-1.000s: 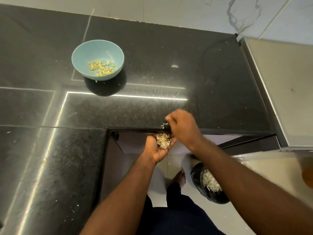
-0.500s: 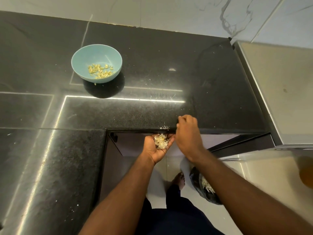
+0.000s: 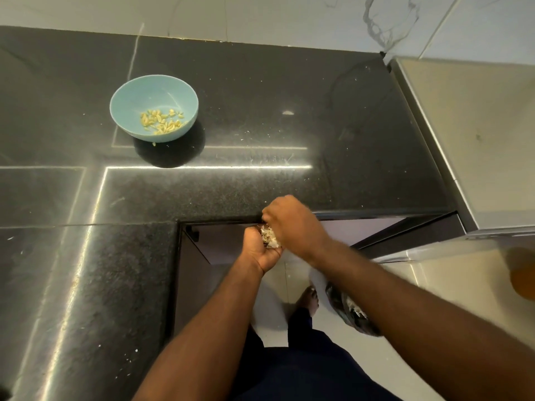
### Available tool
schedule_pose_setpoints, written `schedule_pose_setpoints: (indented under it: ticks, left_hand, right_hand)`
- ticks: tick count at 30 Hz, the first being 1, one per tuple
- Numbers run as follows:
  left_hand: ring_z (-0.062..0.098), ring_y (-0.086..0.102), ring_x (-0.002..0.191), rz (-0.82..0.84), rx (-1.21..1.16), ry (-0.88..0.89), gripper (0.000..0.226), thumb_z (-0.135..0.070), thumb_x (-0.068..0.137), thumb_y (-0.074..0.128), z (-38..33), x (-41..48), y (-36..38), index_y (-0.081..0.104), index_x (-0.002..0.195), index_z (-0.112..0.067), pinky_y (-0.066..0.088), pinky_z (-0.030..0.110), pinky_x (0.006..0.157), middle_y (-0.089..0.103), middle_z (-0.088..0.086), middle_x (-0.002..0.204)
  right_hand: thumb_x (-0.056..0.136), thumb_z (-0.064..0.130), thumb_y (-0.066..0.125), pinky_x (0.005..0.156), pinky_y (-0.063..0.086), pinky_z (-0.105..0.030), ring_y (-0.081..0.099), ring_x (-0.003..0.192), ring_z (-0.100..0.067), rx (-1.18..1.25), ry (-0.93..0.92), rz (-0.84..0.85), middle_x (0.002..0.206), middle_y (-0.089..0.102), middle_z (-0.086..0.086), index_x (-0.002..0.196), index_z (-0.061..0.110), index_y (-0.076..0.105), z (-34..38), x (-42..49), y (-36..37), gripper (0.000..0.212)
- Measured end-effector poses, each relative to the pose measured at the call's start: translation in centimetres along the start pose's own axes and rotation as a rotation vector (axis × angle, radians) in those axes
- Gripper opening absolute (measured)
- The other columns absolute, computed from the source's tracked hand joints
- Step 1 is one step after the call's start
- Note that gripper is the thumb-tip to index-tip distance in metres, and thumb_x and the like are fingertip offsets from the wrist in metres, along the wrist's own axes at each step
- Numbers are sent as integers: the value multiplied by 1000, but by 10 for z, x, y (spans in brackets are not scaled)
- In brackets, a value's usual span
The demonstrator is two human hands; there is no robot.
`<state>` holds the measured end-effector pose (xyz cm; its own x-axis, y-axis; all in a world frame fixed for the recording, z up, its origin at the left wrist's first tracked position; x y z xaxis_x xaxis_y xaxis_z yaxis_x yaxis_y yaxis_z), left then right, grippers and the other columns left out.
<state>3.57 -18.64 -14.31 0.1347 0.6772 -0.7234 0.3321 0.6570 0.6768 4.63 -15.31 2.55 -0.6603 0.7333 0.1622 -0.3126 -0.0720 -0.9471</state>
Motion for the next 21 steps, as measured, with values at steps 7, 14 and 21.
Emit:
schedule_pose_setpoints:
  ticks: [7,14,21]
  left_hand:
    - [21,73,76,20,-1,-1,35,-24,101,38,-1,6,0,69,89,-11,61,30,67,73,6,81]
    - [36,72,86,2,47,-13,45,-30,102,38,-4,-4,8,68,101,4,58,45,81,73,25,94]
    - [26,71,88,-16,126,-24,34,-21,95,41,-5,-3,1,69,98,-3,57,38,85,73,13,93]
  right_hand:
    - [93,8,62,83,55,-42,59,102,-32,31,169,-8,105,64,-17,105,-2,69,-9,-9,13,17]
    - [97,26,62,73,43,-32,55,84,-19,187,495,-206,86,62,-6,83,7,69,-89,-21,-42,24]
    - [103,11,48,97,49,-37,47,115,-24,120,543,-149,128,51,-16,126,1,58,-42,-21,7,27]
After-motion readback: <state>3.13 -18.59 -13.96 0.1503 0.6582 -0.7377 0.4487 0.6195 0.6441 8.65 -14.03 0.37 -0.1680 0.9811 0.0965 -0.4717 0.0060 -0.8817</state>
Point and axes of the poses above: each hand's wrist, its own x-axis towards the middle knuckle, its own y-axis out of the palm, z = x × y, the point moved 10 cm from there along x, towards the middle knuckle
